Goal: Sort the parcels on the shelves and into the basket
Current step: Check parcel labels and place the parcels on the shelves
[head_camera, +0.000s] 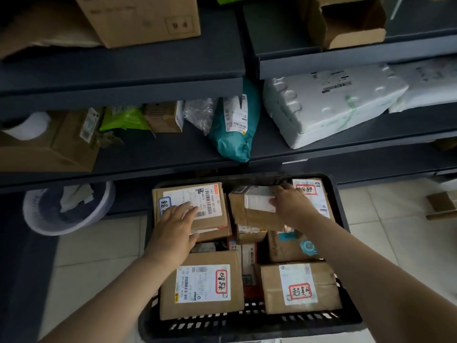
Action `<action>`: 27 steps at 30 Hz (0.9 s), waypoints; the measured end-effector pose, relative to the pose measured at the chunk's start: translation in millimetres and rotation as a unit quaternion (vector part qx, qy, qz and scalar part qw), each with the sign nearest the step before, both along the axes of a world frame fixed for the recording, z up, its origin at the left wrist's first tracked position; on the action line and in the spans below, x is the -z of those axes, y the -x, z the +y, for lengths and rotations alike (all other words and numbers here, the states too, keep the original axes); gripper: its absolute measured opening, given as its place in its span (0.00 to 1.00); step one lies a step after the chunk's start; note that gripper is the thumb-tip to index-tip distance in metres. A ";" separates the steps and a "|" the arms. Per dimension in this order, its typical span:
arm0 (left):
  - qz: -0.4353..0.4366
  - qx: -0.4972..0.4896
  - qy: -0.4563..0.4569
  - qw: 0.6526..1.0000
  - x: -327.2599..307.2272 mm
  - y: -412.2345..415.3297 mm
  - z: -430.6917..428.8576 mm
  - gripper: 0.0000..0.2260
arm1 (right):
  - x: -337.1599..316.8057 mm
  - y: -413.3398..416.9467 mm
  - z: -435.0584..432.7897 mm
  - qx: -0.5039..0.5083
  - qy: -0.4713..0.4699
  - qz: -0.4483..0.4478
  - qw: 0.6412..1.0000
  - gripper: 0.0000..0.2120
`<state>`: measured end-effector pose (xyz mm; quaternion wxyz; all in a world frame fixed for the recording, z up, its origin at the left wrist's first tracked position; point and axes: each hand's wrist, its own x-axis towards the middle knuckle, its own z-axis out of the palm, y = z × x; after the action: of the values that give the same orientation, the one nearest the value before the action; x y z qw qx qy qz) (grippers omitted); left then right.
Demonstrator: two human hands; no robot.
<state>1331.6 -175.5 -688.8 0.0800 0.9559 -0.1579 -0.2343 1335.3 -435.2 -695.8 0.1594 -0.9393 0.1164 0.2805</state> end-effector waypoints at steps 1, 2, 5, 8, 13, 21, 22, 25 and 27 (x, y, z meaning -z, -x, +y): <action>0.000 0.005 -0.008 1.000 4.8 -1.8 3.4 0.28 | 4.5 -4.3 1.0 -0.011 0.003 -0.011 1.000 0.20; -0.006 0.011 -0.012 1.000 9.2 -3.3 6.3 0.27 | 9.1 -7.2 1.4 -0.012 0.001 -0.030 0.999 0.19; -0.038 0.019 -0.010 0.999 18.6 -6.5 12.1 0.27 | 27.1 -7.9 0.0 0.089 0.004 -0.133 0.987 0.21; -0.066 0.022 0.001 0.998 25.5 -6.1 16.0 0.27 | 40.0 -0.1 3.0 0.073 0.062 -0.171 0.981 0.19; -0.065 0.009 -0.002 0.998 26.0 -3.4 14.1 0.27 | 51.5 8.8 3.7 -0.003 0.037 -0.130 0.991 0.31; -0.064 0.009 -0.023 0.998 32.5 -1.4 13.9 0.31 | 50.3 36.6 9.8 -0.077 0.088 -0.113 0.987 0.30; -0.069 0.007 -0.021 0.997 31.1 -1.4 13.2 0.30 | 49.3 34.5 9.9 -0.076 0.089 -0.108 0.987 0.30; -0.071 0.004 -0.011 0.997 30.5 -0.1 10.7 0.29 | 47.9 21.4 12.3 -0.080 0.099 -0.120 0.985 0.28; -0.070 0.002 -0.010 0.997 32.8 1.1 12.8 0.29 | 47.5 11.8 15.4 -0.084 0.108 -0.132 0.982 0.29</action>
<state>1330.5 -162.7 -721.6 0.0588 0.9704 -0.1632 -0.1682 1323.5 -419.8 -743.2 0.0470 -0.9862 0.0444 0.1527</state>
